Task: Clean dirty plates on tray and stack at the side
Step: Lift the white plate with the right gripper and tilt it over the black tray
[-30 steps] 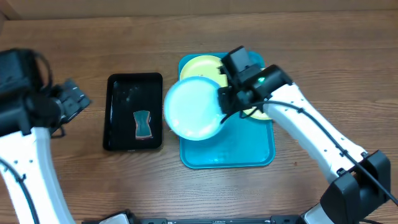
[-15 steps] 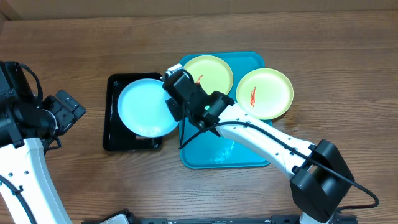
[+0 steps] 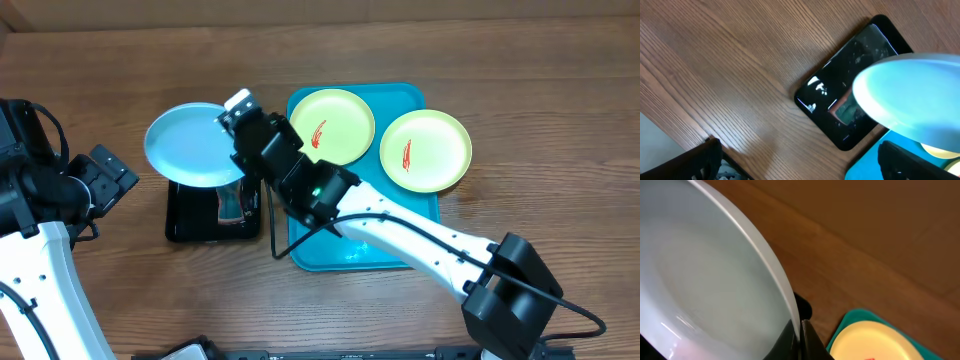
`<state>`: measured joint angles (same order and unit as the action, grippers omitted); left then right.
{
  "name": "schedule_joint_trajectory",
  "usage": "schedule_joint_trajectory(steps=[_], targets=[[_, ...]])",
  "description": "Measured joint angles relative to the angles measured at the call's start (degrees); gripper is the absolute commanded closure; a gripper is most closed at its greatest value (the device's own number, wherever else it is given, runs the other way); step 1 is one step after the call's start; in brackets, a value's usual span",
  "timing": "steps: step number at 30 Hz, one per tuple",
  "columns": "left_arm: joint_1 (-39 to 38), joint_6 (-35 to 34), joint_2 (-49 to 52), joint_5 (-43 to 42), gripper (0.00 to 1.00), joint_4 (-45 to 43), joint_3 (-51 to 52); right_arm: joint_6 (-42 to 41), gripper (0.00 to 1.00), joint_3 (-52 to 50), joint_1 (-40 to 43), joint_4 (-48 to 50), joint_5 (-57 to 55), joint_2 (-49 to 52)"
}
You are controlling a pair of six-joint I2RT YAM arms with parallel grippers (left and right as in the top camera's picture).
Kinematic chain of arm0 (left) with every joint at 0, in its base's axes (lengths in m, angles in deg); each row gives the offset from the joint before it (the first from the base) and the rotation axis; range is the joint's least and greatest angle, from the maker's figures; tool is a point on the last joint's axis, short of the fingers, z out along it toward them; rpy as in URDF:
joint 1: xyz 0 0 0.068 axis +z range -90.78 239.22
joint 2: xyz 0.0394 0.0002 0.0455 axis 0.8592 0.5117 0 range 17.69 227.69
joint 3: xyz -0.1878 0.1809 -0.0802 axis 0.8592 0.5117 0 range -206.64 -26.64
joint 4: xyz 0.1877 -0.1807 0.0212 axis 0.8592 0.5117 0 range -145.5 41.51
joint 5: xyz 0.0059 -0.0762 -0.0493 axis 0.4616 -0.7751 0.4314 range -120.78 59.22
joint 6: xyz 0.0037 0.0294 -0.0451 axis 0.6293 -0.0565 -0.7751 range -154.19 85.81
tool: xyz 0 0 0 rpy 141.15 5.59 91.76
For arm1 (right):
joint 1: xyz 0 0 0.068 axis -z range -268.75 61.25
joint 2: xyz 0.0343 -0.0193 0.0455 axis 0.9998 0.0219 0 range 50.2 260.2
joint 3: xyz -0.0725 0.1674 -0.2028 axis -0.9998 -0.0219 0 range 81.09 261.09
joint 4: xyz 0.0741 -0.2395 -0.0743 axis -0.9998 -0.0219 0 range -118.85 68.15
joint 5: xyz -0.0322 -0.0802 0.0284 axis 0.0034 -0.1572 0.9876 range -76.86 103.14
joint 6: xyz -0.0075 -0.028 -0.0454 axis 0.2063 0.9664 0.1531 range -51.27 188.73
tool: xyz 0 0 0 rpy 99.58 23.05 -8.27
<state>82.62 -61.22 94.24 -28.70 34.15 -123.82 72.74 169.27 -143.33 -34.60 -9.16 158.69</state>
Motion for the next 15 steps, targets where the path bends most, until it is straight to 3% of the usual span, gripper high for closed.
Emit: schedule_joint_trajectory(steps=[15], targets=[[0.00, -0.02, 0.00, 0.00, 0.00, 0.00, 0.00, 10.21, 0.96, 0.00, -5.64, 3.82, -10.95, 0.00]])
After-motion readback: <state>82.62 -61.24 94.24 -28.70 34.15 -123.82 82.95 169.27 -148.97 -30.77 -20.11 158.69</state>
